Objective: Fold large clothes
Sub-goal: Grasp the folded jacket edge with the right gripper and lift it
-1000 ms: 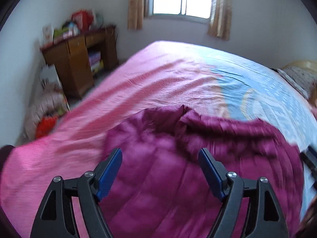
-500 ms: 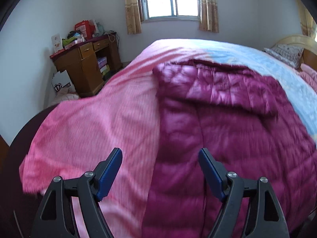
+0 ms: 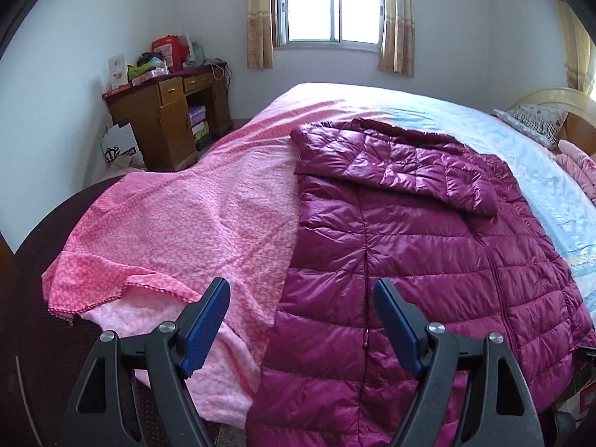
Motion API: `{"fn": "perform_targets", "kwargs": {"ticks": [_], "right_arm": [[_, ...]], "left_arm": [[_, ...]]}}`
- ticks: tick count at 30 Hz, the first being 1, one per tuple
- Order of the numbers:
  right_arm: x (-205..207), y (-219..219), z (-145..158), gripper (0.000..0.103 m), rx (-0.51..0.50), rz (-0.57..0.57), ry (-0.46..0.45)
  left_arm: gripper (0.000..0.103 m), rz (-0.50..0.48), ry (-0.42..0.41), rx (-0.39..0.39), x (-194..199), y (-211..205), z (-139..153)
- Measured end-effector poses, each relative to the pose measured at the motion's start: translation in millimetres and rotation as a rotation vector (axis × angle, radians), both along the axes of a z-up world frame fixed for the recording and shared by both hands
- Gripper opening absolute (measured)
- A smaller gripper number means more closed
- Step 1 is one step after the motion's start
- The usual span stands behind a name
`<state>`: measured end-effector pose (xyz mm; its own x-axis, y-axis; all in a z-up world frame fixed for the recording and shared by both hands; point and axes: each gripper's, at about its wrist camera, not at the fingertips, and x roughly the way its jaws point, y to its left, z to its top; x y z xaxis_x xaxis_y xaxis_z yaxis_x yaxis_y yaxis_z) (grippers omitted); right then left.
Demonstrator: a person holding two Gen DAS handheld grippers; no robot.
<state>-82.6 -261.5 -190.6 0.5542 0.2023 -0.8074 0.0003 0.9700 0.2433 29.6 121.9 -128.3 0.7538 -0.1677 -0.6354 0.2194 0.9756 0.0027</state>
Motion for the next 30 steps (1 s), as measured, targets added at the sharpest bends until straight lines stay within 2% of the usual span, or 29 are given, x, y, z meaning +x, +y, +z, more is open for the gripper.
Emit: {"fn": "perform_targets", "kwargs": {"ticks": [2, 4, 6, 8, 10, 15, 19, 24, 30], "right_arm": [[0.3, -2.3, -5.6, 0.044, 0.036, -0.010, 0.019], [2.3, -5.0, -7.3, 0.020, 0.088, -0.003, 0.044], [2.3, -6.4, -6.1, 0.013, 0.170, 0.022, 0.074], [6.3, -2.6, 2.3, 0.012, 0.181, 0.063, 0.081], [11.8, -1.4, 17.7, 0.012, 0.234, 0.096, 0.053], [50.1, -9.8, 80.6, 0.011, 0.402, 0.145, -0.108], [91.5, -26.0, 117.0, 0.011, 0.429, 0.093, -0.222], [143.8, -58.7, 110.6, 0.011, 0.458, -0.071, -0.237], [200.9, -86.7, 64.4, 0.011, 0.481, -0.250, -0.148]], "left_arm": [[0.080, 0.007, -0.006, 0.000, -1.8, 4.3, 1.9], [0.080, 0.018, -0.015, 0.001, -2.3, 9.3, 4.4], [0.080, 0.033, -0.023, -0.003, -0.7, 16.3, 7.6], [0.080, 0.051, -0.024, -0.009, 4.4, 24.6, 10.9], [0.080, 0.079, -0.033, -0.010, 10.5, 33.9, 14.9], [0.080, 0.157, -0.042, -0.029, 29.8, 58.7, 26.0], [0.080, 0.194, -0.054, -0.031, 42.9, 74.9, 35.0], [0.080, 0.232, -0.047, -0.052, 58.8, 95.4, 38.2], [0.080, 0.236, -0.011, -0.132, 73.3, 107.5, 28.8]]}}
